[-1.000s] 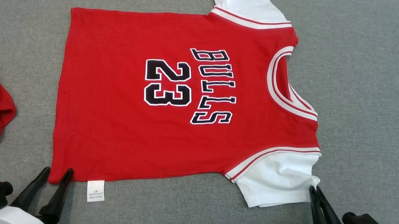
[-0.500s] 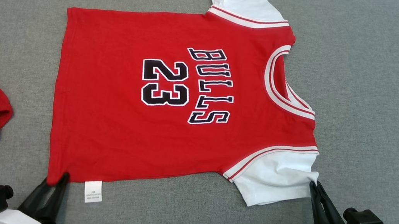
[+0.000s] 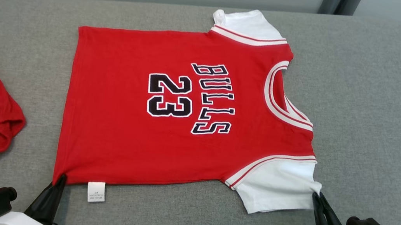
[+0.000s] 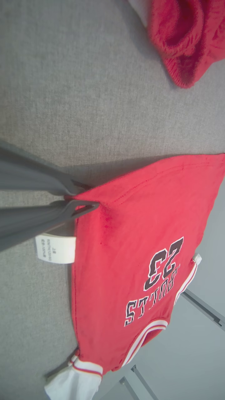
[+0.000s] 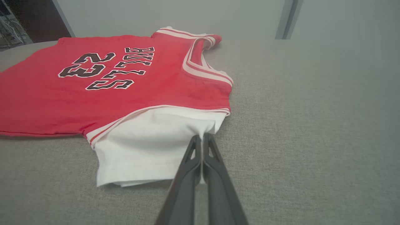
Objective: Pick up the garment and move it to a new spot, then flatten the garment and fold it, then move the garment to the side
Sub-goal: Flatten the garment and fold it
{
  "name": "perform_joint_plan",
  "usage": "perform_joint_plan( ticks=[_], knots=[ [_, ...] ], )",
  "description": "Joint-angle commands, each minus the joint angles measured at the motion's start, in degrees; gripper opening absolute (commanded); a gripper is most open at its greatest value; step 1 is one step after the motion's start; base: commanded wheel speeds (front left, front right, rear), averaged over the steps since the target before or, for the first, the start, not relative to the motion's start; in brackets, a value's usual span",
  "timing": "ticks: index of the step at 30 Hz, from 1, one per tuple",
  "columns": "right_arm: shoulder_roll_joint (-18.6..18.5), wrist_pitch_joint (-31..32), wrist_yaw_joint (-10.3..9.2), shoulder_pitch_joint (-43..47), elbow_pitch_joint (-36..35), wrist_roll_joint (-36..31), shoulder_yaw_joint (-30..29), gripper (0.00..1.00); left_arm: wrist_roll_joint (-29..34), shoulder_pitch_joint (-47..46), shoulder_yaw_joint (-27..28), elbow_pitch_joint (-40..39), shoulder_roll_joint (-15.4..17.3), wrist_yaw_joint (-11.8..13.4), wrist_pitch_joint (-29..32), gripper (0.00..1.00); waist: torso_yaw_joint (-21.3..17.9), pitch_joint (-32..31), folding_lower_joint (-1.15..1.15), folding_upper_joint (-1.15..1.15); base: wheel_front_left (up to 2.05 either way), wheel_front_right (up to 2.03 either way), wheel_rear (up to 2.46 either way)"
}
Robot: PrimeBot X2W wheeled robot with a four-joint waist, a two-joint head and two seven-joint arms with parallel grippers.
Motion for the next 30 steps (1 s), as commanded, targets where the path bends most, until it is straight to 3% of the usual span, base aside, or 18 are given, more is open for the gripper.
perform_joint_plan(
  ticks=[1, 30],
  knots=[
    [-0.60, 0.52, -0.26, 0.39, -1.45, 0.56, 0.75, 0.00, 1.10, -0.55, 2.49, -0.29, 1.08, -0.01, -0.35, 0.00, 0.46, -1.19, 0.00, 0.00, 0.00, 0.00, 0.00],
    [-0.60, 9.85, -0.26, 13.12, -11.30, 1.23, -1.05, 0.00, 9.07, 2.41, 6.64, 4.90, -3.00, -0.01, -0.35, 0.00, 2.38, -7.05, 0.00, 0.00, 0.00, 0.00, 0.00]
  ],
)
